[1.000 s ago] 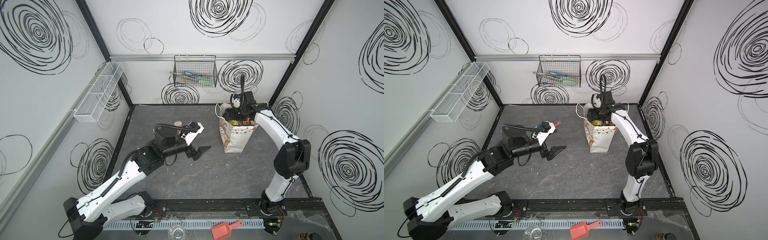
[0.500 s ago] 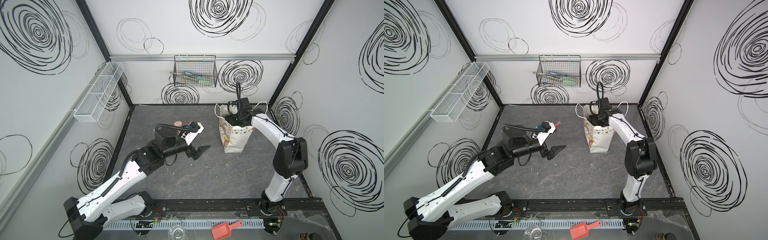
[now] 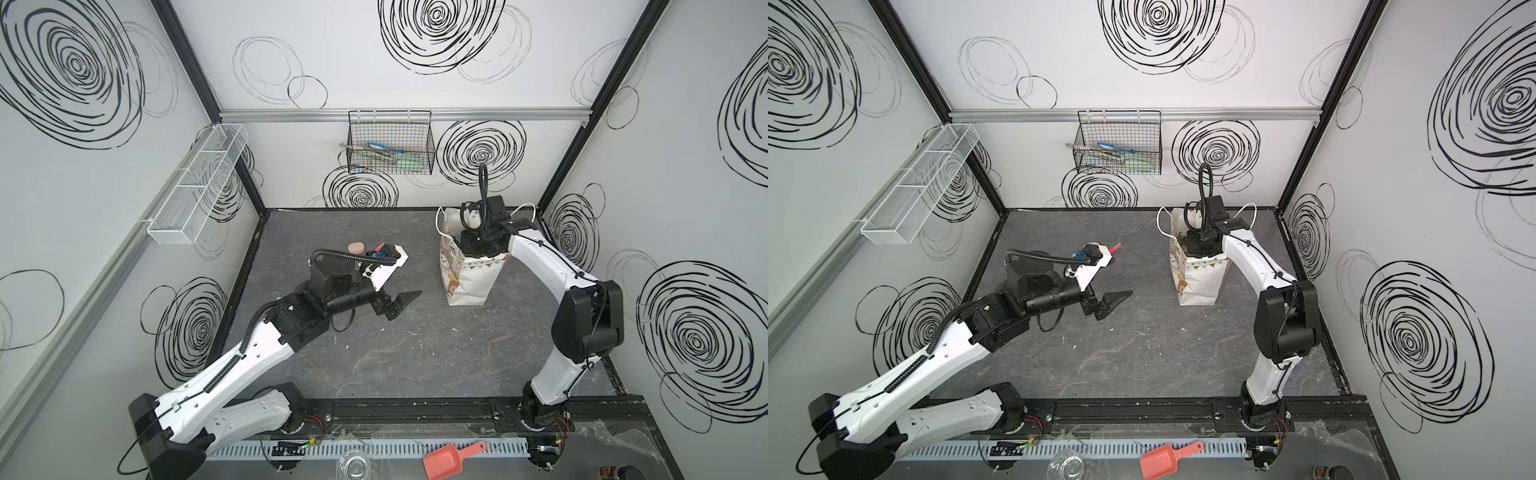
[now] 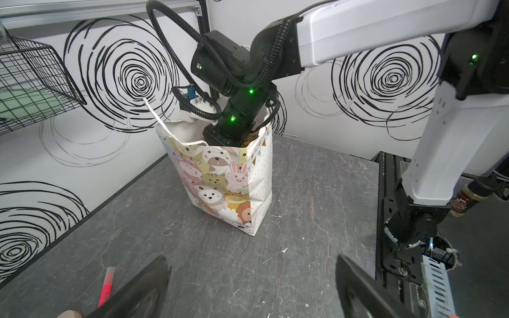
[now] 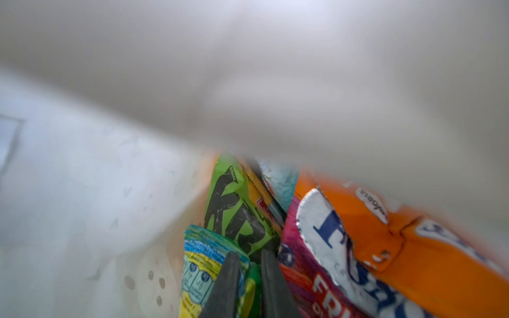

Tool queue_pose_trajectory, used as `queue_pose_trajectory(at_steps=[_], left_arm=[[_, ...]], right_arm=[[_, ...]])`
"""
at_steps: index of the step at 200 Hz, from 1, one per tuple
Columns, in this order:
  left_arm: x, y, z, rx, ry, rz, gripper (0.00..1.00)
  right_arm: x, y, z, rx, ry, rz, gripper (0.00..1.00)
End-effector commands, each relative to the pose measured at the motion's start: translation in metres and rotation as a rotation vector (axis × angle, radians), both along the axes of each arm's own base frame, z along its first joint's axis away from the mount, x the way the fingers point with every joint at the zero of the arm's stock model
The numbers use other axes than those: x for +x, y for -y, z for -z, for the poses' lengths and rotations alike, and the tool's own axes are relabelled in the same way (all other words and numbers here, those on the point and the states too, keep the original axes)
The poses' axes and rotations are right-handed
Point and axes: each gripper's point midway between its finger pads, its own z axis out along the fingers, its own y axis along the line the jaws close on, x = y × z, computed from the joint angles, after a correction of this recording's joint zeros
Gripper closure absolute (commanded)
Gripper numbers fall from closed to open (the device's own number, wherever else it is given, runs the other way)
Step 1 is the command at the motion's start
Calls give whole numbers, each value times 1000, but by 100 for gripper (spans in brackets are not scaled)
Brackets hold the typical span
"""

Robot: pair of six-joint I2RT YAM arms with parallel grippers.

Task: Take the snacks out of the paper bag
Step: Pick up the snack from the paper bag.

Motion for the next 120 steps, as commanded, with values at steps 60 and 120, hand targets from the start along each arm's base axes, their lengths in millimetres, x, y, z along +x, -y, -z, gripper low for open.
queue_pose_trajectory(at_steps=[60, 120], left_arm=[[0, 1, -10, -34, 41, 6, 4], [0, 0, -11, -35, 47, 3, 4]], right_arm=[[-1, 7, -58, 14, 105, 27, 99], [3, 7, -98, 40, 255, 25, 100]])
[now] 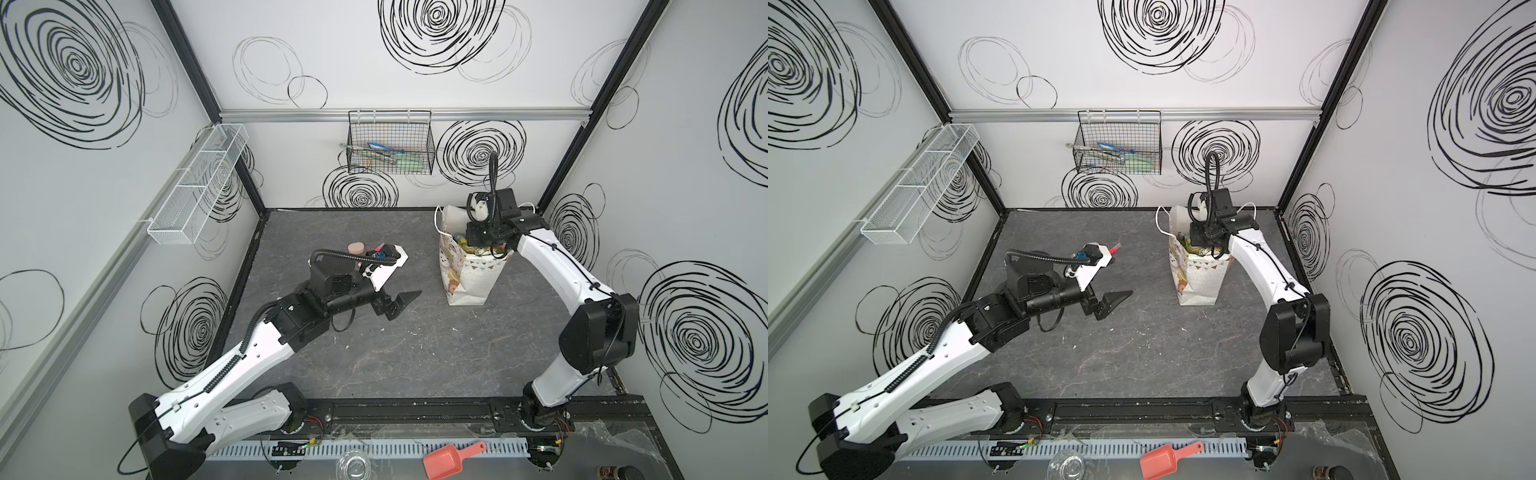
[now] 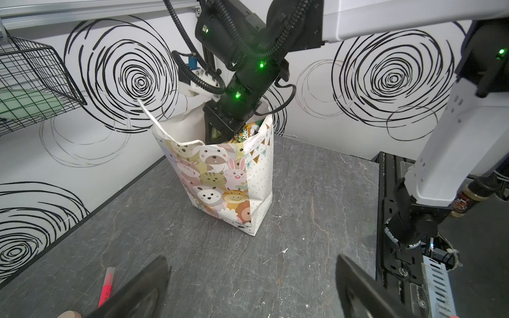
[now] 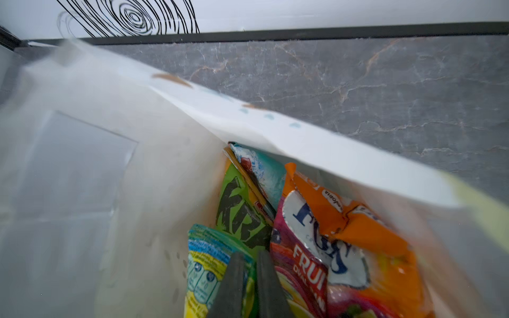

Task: Take the snacks out of the paper bag
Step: Pick up the snack from the paper bag.

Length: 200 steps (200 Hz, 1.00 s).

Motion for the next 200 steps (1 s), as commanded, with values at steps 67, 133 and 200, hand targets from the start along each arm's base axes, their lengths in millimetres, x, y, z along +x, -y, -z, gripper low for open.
queue_pose_trajectory(at_steps=[67, 133, 200], left_arm=[[0, -1, -13, -39, 52, 1, 4], [-1, -4, -17, -50, 70, -14, 4], [0, -9, -19, -50, 91, -32, 4]], right_arm=[[5, 8, -74, 40, 250, 34, 100], [1, 11, -115, 71, 351, 50, 100], [-27, 14, -208, 209, 566, 65, 100]])
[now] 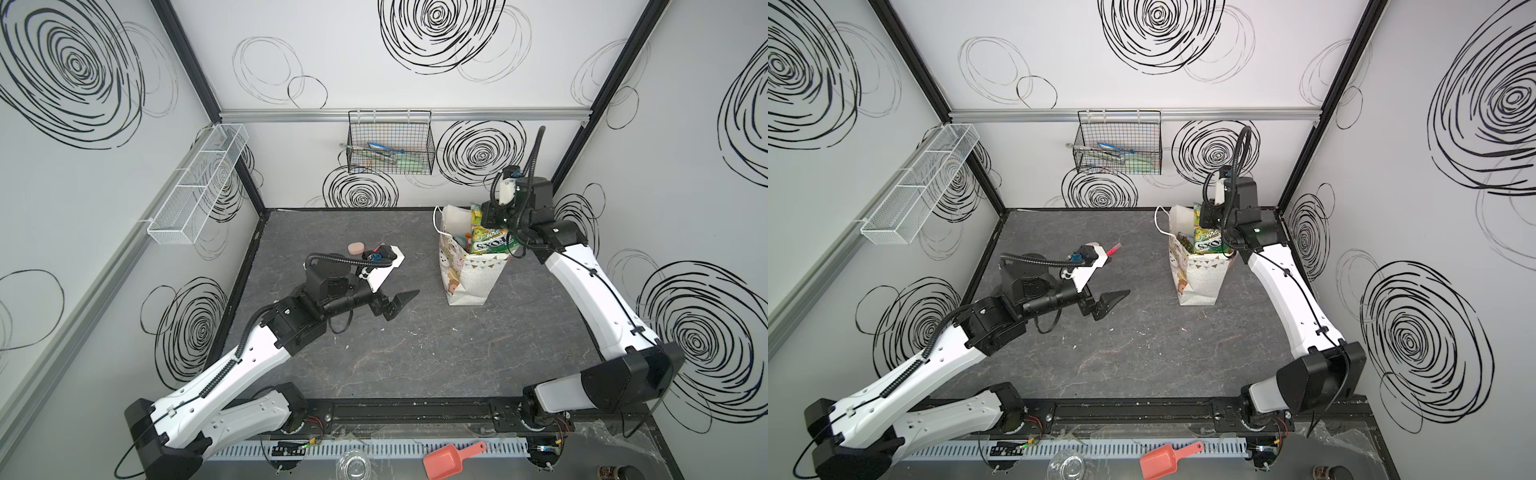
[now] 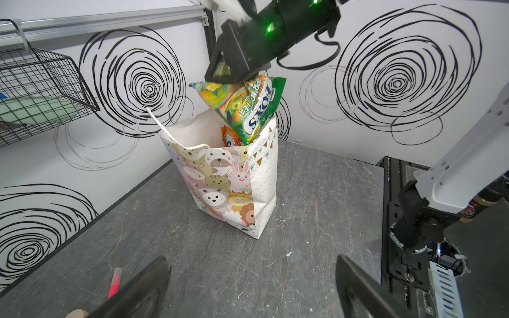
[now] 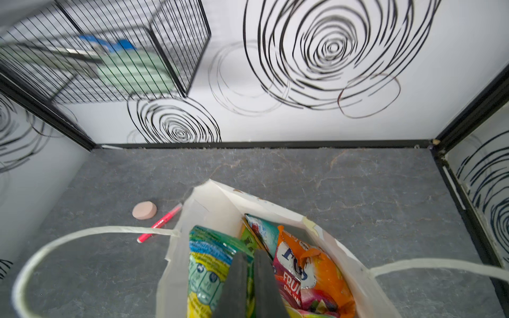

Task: Take the snacks out of the paper bag
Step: Pick up the snack from the paper bag, then place the snack at the center of the table.

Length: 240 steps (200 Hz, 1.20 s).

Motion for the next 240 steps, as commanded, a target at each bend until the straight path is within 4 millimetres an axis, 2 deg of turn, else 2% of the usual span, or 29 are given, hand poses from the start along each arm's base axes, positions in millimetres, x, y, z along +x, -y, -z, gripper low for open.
queue_pose_trajectory(at_steps=[1, 32, 56, 81, 101, 126, 148, 185, 207, 240], left_arm=[[1, -3, -14, -33, 65, -10, 4], [5, -8, -16, -27, 77, -38, 4], [12, -19, -18, -21, 100, -90, 4], [24, -36, -20, -7, 128, -181, 4], [36, -52, -16, 40, 150, -269, 4], [51, -77, -17, 68, 169, -390, 4], [58, -99, -25, 50, 191, -465, 4], [68, -133, -27, 30, 204, -557, 4], [71, -135, -14, 68, 175, -542, 4], [68, -131, 24, 137, 41, -511, 4]], right_arm=[[-13, -3, -71, 100, 172, -18, 100], [-36, -27, -106, 205, 243, -139, 100], [-56, -54, -125, 281, 280, -263, 100], [-76, -89, -132, 323, 299, -370, 100], [-90, -119, -124, 318, 299, -433, 100], [-98, -147, -106, 274, 273, -471, 100], [-107, -175, -85, 242, 231, -529, 100], [-111, -209, -32, 193, 140, -565, 100], [-106, -226, 7, 161, 74, -562, 100], [-91, -241, 66, 115, -21, -529, 100]])
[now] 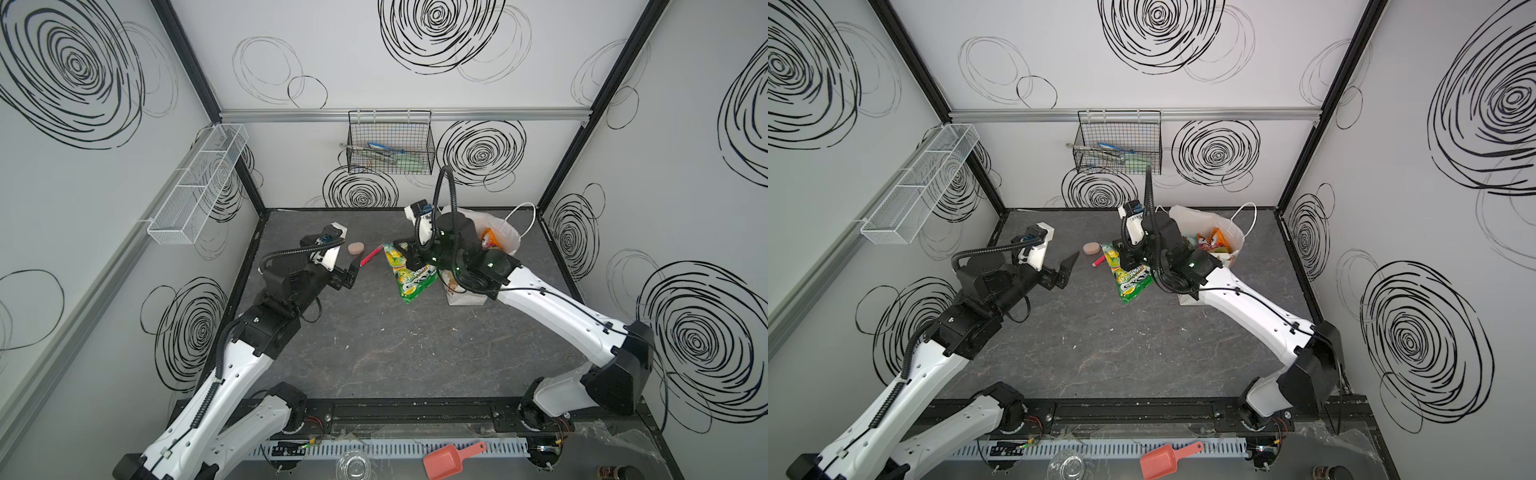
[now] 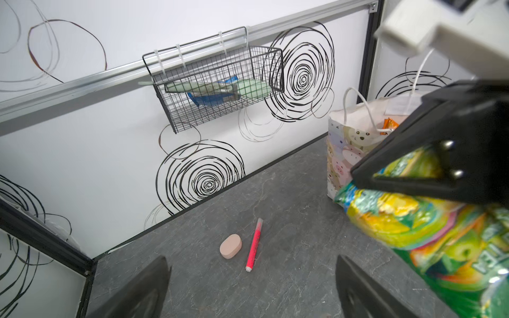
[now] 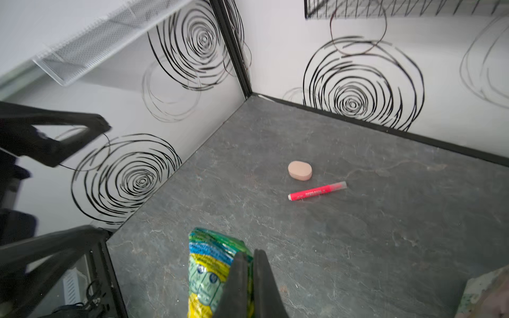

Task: Take the snacks out of the paper bag
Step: Place the snack at the center of the table.

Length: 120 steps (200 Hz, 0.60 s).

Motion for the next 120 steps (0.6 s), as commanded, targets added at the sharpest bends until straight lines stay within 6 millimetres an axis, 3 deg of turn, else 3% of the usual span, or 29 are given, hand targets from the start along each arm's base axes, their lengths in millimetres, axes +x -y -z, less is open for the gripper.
queue_pose_trajectory(at_steps=[1, 36, 73, 120], left_arm=[[-4, 5, 29, 24, -100, 39, 4], [-26, 19, 69, -38, -214, 130, 4], [-43, 35, 68, -99, -210, 255, 4], [-41, 42, 82, -83, -261, 297, 4]], right_arm=[[12, -8, 14, 16, 11, 41, 100], [21, -22, 78, -37, -66, 39, 100], [25, -33, 140, -99, -186, 40, 100], [20, -39, 209, -174, -326, 31, 100]])
